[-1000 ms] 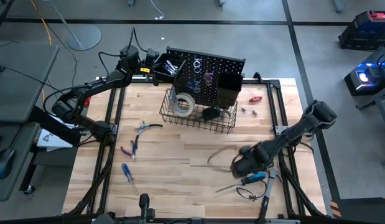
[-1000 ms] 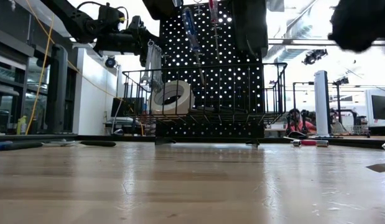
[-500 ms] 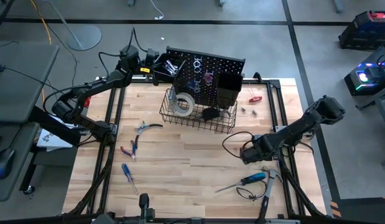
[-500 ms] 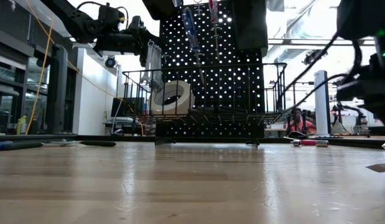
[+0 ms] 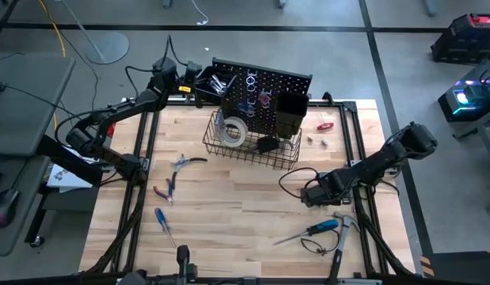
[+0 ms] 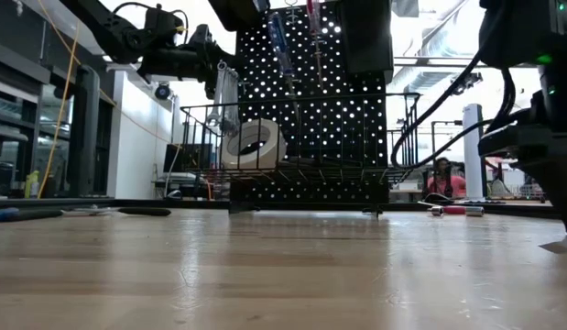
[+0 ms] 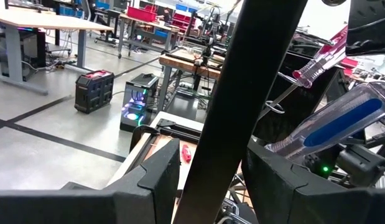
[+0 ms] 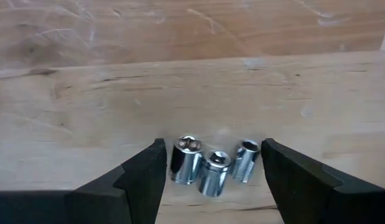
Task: Hang tools onto peg board
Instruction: Put the socket in the left black bin on the pegboard
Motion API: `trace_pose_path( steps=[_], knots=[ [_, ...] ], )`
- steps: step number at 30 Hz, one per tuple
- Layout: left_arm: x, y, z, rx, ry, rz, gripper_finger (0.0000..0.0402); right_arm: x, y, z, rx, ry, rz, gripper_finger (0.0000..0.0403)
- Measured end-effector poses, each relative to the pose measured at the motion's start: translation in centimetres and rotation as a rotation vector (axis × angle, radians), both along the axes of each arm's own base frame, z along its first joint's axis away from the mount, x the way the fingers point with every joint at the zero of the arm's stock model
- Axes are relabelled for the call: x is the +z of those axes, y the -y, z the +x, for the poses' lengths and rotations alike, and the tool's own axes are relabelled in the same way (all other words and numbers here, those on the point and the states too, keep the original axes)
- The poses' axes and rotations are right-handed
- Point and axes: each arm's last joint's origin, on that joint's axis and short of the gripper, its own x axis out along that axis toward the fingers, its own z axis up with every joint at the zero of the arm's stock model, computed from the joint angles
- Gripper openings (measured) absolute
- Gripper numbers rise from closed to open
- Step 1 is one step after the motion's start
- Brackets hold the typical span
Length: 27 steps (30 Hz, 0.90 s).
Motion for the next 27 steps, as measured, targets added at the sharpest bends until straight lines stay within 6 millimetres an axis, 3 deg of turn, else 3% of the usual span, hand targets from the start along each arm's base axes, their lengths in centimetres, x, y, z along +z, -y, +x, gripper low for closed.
trace_pose_path(
  steps=[22,27],
  knots=[
    [-0.01,0.01,0.00,-0.002,0.000,-0.001,0.0157,-0.67,-0.38,0.39,-0.025,-0.040,0.070,0.0247],
    [-0.01,0.01,0.00,-0.002,0.000,-0.001,0.0157,-0.68,-0.34,0.29,-0.044,-0.051,0.060,0.0227]
  ],
)
